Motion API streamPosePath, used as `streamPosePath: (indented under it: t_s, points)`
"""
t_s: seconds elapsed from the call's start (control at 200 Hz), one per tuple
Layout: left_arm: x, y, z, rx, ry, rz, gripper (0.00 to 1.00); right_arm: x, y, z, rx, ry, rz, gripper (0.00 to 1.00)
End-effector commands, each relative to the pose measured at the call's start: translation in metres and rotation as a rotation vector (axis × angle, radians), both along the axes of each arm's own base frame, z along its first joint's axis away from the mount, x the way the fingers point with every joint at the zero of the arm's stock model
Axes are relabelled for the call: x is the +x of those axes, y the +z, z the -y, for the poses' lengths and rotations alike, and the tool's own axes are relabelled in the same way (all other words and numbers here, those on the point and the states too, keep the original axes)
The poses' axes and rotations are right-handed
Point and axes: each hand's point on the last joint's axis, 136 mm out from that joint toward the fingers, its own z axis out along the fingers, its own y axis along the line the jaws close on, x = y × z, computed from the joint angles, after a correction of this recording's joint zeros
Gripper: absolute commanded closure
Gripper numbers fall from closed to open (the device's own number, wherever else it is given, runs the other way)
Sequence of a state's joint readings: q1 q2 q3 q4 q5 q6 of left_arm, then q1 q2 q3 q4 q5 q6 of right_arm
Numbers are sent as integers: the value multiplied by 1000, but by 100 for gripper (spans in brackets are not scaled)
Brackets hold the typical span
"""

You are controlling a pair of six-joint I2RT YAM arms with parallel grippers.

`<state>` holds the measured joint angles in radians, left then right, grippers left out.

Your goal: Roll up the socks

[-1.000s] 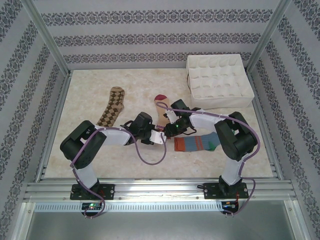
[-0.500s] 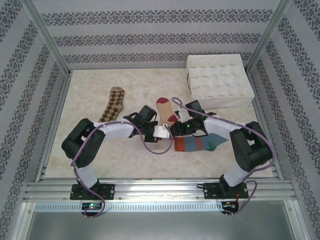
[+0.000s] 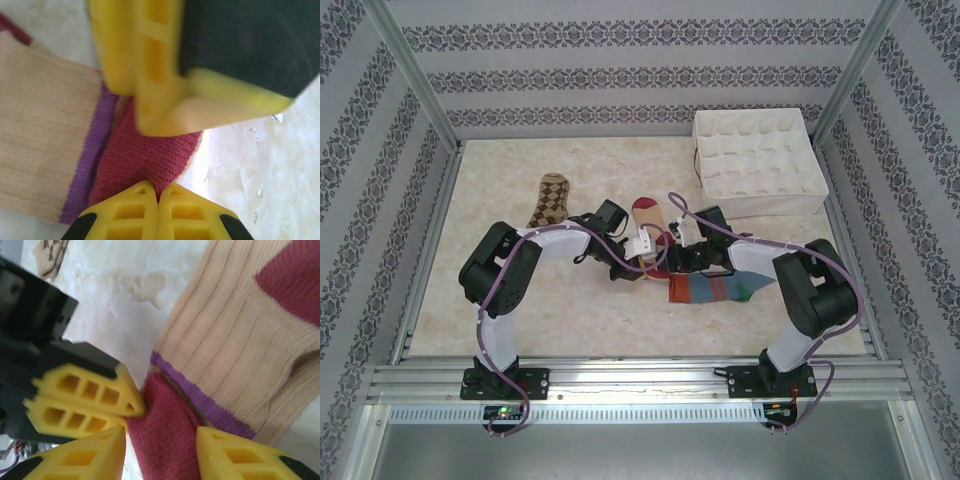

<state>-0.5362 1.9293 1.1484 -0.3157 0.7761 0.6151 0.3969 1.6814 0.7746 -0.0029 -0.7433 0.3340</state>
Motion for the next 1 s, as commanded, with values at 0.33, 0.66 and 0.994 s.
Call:
streamPosePath:
  t_s: [0.33,0.66,0.994]
  points:
    - [18,-2,-10,1,265,-436,100,-22,-18,-6,-73,104,23,57]
    - [20,-2,-16,16,262,-382,96,-10,-37,10,-251,23,-8,89]
    - [23,38,-17,-143,180,-28,66,-11,-58,17,-280,-17,-252,92]
